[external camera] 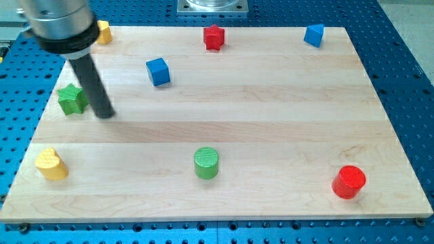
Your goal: Place the cube on top of the red circle
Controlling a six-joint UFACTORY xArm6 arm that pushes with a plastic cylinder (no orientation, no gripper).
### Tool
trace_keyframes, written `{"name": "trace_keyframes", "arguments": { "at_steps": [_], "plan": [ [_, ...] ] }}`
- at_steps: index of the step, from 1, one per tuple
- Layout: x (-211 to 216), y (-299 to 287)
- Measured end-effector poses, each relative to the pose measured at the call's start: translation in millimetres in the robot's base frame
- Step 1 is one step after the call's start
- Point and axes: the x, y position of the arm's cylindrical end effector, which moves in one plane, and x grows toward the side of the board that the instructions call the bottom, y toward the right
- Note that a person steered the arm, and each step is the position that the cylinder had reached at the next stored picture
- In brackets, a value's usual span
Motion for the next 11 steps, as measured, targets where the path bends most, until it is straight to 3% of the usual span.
{"name": "trace_keyframes", "arguments": {
  "at_steps": [2,6,7,8,9,10,11],
  "plan": [
    [-78,17],
    [-85,52],
    [-81,87],
    [-67,172],
    [-57,199],
    [-85,221],
    [-18,336]
  ]
}}
